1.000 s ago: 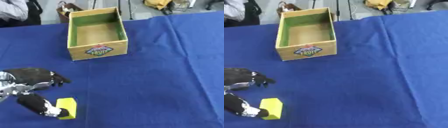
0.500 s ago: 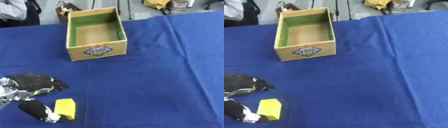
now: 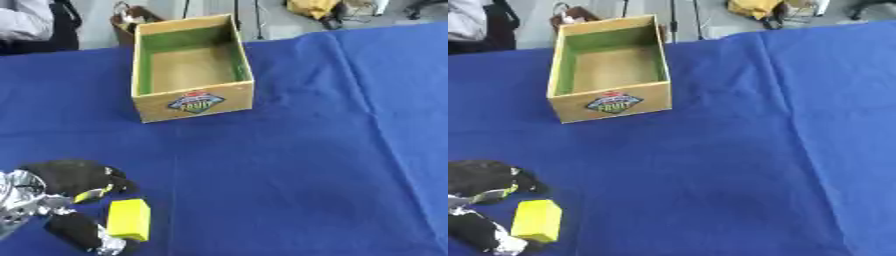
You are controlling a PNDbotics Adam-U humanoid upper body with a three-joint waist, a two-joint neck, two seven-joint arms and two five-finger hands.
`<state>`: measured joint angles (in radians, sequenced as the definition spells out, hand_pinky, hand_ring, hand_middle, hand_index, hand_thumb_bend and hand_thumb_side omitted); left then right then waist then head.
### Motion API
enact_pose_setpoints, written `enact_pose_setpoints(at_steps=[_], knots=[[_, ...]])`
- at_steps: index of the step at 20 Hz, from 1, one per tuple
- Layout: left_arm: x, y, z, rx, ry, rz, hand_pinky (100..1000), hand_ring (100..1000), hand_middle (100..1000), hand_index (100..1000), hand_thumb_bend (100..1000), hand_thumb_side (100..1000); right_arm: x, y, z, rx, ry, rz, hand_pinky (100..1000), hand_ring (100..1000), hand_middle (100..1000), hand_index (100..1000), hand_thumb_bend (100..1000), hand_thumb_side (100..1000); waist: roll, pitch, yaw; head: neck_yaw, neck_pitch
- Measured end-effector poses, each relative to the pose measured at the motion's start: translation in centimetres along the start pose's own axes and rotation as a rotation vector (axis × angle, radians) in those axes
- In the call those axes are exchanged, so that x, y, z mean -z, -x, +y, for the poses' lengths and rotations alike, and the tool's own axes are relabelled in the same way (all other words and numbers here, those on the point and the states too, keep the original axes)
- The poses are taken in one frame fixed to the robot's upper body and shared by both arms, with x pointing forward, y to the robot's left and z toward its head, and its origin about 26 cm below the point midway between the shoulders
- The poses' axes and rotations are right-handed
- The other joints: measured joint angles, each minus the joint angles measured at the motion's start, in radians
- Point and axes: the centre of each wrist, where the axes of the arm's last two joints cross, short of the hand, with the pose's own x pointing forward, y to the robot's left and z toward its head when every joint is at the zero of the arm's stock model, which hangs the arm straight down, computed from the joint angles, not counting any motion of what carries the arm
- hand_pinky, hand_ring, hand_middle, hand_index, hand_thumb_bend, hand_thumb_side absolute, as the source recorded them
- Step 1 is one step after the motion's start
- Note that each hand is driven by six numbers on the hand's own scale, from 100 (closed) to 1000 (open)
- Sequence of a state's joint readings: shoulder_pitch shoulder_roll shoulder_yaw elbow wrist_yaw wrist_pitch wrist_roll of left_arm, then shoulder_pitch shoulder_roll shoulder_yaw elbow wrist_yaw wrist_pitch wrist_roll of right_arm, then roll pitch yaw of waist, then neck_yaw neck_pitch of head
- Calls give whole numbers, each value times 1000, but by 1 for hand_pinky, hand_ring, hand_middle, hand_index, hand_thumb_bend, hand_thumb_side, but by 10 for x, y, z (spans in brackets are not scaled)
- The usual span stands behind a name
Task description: Pick up objects on the table and place them in the box.
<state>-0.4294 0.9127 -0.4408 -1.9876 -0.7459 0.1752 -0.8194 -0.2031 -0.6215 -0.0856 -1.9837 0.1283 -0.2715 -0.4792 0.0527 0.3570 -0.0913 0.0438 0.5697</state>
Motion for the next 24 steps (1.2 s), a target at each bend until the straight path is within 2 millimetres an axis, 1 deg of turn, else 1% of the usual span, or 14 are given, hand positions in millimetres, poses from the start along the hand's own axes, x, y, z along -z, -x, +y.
enact_pose_setpoints(at_steps=[7, 8, 9, 10, 11, 12, 13, 14, 15, 17, 18, 21, 22, 24], knots=[[2, -3, -2, 29, -29, 40, 603, 677, 676, 846, 438, 816, 0, 0, 0, 1, -1, 2, 740, 711, 691, 790, 100, 653, 0, 3, -2, 3, 0], [2, -3, -3, 33, -29, 43, 563, 644, 650, 829, 400, 792, 0, 0, 0, 2, 0, 2, 740, 711, 691, 790, 100, 654, 0, 3, -2, 3, 0], [3, -4, -4, 37, -31, 46, 552, 636, 643, 824, 389, 784, 0, 0, 0, 2, 0, 3, 740, 711, 691, 790, 100, 654, 0, 3, -3, 3, 0], [3, -4, -4, 39, -33, 45, 495, 594, 605, 800, 319, 746, 0, 0, 0, 2, 0, 3, 740, 711, 691, 789, 100, 653, 0, 3, -3, 3, 0], [3, -4, -5, 41, -38, 45, 488, 589, 600, 797, 310, 741, 0, 0, 0, 2, 1, 3, 740, 711, 691, 789, 100, 653, 0, 4, -4, 3, 0], [4, -5, -5, 40, -45, 45, 425, 552, 560, 770, 245, 710, 0, 0, 0, 3, 1, 3, 741, 712, 691, 789, 100, 653, 0, 4, -4, 3, 0], [4, -5, -5, 37, -53, 44, 407, 542, 551, 765, 235, 705, 0, 0, 0, 3, 2, 4, 741, 712, 691, 789, 100, 653, 0, 5, -4, 3, 0], [4, -6, -5, 32, -61, 43, 351, 518, 531, 749, 219, 690, 1, 0, 1, 3, 4, 3, 741, 711, 690, 789, 100, 653, 0, 6, -4, 3, 0], [4, -6, -5, 27, -66, 41, 343, 516, 530, 743, 216, 685, 1, 0, 1, 4, 5, 2, 741, 711, 690, 789, 100, 653, 0, 6, -5, 3, 0], [5, -7, -6, 17, -68, 36, 318, 498, 513, 722, 175, 658, 1, 0, 1, 7, 7, 3, 742, 712, 690, 790, 100, 652, 0, 7, -6, 3, 0], [5, -7, -6, 12, -68, 33, 276, 472, 486, 689, 117, 653, 1, 0, 2, 8, 9, 4, 742, 712, 690, 790, 100, 652, 0, 7, -6, 3, 0], [5, -7, -6, -6, -85, 29, 192, 420, 442, 620, 100, 660, 0, 0, 2, 9, 10, 5, 743, 711, 690, 790, 100, 650, 0, 9, -6, 3, 0], [5, -7, -6, -11, -96, 29, 145, 387, 414, 584, 100, 692, 0, 0, 2, 9, 10, 5, 743, 711, 690, 790, 100, 649, 0, 10, -7, 2, 0], [5, -7, -6, -21, -122, 32, 100, 341, 376, 536, 100, 682, 0, 0, 2, 9, 10, 6, 743, 711, 690, 790, 100, 651, 0, 10, -7, 2, 0]])
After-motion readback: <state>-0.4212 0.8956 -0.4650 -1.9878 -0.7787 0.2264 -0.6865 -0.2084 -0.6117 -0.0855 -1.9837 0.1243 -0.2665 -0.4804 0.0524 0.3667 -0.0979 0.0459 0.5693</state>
